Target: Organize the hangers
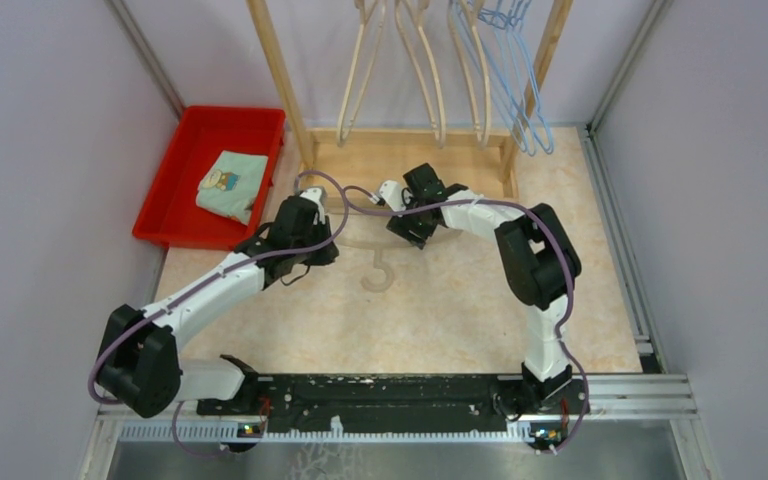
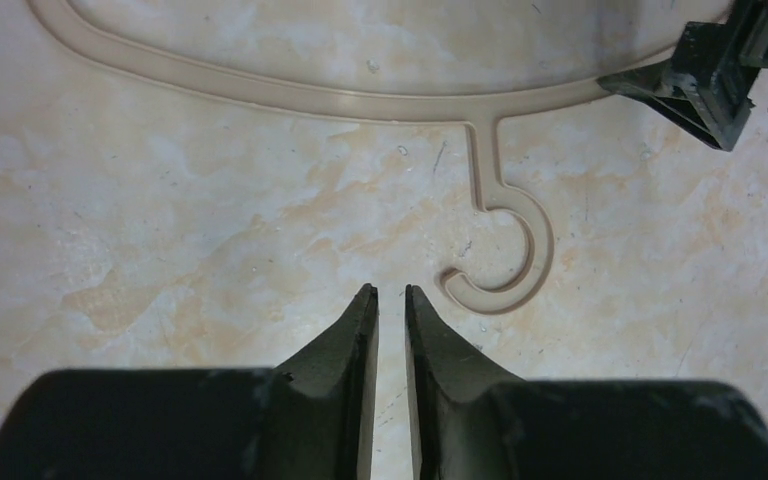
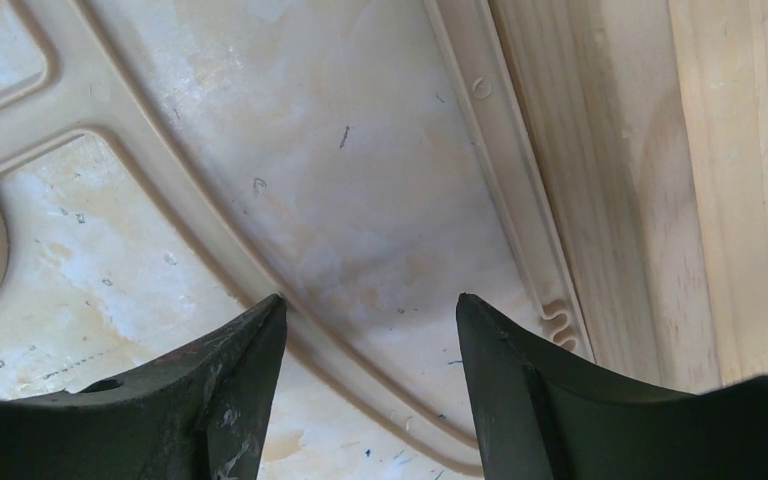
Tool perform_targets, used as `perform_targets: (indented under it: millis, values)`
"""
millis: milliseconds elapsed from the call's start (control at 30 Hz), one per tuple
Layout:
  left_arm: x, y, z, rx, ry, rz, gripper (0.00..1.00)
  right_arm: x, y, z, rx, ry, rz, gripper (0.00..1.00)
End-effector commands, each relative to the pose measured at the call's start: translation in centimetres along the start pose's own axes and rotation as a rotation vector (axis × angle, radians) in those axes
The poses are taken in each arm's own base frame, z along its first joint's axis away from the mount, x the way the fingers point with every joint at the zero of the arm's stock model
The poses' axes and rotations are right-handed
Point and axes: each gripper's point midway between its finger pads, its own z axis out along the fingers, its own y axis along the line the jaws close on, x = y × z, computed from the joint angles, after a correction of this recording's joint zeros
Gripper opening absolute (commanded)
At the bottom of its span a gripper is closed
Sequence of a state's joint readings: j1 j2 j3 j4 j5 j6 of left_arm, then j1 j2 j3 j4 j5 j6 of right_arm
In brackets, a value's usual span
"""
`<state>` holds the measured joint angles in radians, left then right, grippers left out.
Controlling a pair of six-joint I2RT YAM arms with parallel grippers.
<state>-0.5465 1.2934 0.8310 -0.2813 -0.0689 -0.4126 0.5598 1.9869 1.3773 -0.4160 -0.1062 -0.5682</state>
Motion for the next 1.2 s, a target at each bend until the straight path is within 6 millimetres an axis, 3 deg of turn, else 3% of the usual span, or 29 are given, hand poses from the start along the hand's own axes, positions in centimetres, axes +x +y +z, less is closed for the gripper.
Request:
perform_targets:
  millis: [0, 100, 167, 300, 467, 567, 700, 867, 967, 1167]
  values:
    - [0.0, 1.4, 0.0, -0.044, -0.014, -0.04, 0.23, 1.8, 1.2, 0.5, -0.053, 0.052, 0.005, 0.64]
    - [-0.1, 1.6, -0.1, -0.029, -0.031, -0.055, 0.28, 1.7, 0.1, -0.3, 0.01, 0.044, 0.001, 0.65]
    - [-0.1, 1.8, -0.1, -0.019, -0.042, -0.073, 0.4, 0.7, -0.4, -1.3, 0.034, 0.018, 0.003, 0.65]
    - [0.1, 2.4, 0.0, -0.003, -0.037, -0.111, 0.43, -0.9, 0.8, -2.7, -0.018, -0.031, 0.038, 0.65]
    - [0.1, 3.2, 0.0, -0.014, -0.038, -0.113, 0.65, -0.6, 2.7, -2.9, -0.036, -0.033, 0.026, 0.65]
    - [0.0, 3.4, -0.2, -0.013, -0.043, -0.119, 0.73, -0.9, 2.4, -3.1, -0.033, -0.03, 0.019, 0.65]
    - [0.1, 3.6, -0.5, -0.015, -0.055, -0.126, 0.89, -3.4, 1.4, -4.5, 0.013, -0.083, 0.01, 0.64]
    - [0.5, 4.1, -0.5, -0.027, -0.05, -0.139, 0.91, -5.7, 0.5, -6.8, 0.064, -0.131, -0.019, 0.65]
    - [0.5, 4.2, -0.5, -0.032, -0.052, -0.143, 0.99, -6.5, 1.2, -7.8, 0.039, -0.166, -0.013, 0.65]
    - [0.1, 4.7, -0.7, -0.054, -0.065, -0.167, 1.0, -4.0, 4.0, -6.1, -0.036, -0.106, -0.012, 0.64]
